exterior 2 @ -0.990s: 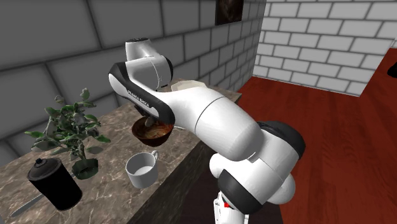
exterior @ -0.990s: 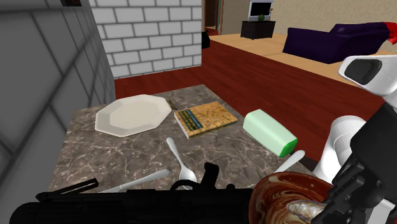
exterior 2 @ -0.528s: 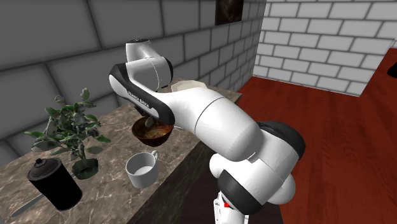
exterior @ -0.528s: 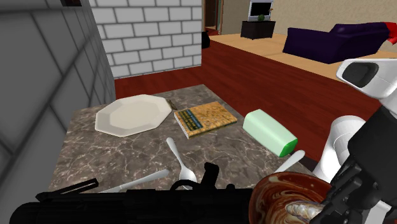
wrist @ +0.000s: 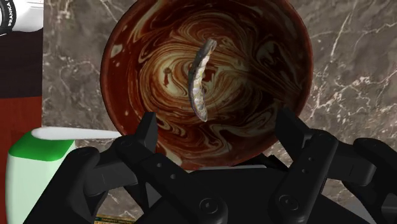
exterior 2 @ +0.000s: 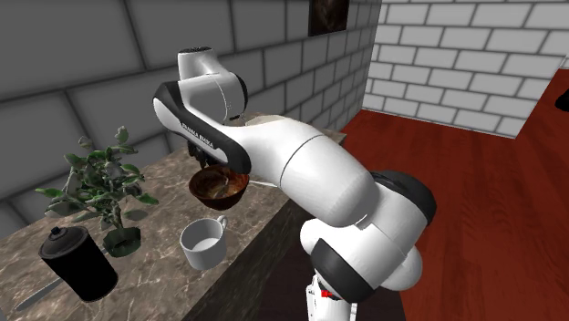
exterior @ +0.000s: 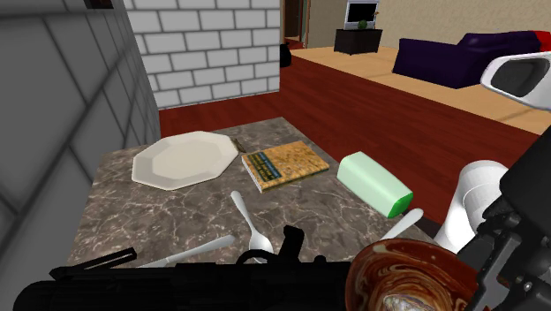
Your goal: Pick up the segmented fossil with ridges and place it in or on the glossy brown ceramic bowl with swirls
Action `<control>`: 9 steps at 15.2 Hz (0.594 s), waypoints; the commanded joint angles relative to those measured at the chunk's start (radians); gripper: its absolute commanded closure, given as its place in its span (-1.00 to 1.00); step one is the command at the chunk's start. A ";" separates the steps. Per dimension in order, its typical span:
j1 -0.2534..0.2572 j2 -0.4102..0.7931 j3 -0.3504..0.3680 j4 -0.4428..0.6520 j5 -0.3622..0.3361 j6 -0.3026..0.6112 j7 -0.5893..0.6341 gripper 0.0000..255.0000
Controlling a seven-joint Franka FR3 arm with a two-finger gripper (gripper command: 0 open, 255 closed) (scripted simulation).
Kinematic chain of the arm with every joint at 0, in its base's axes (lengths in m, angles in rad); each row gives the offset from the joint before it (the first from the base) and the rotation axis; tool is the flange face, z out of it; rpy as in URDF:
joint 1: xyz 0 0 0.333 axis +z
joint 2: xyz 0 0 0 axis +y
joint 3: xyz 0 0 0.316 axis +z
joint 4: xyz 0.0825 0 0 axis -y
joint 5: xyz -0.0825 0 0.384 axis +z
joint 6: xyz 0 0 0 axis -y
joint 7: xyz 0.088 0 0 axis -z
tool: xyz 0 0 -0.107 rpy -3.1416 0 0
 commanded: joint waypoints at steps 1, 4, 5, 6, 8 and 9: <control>-0.007 0.018 -0.016 0.062 -0.015 -0.047 0.008 -1.00; -0.011 0.028 -0.022 0.093 -0.022 -0.069 0.012 -1.00; -0.011 0.028 -0.021 0.094 -0.022 -0.069 0.012 -1.00; -0.011 0.028 -0.021 0.094 -0.022 -0.069 0.012 -1.00; -0.011 0.028 -0.021 0.094 -0.022 -0.069 0.012 -1.00; -0.011 0.028 -0.021 0.094 -0.022 -0.069 0.012 -1.00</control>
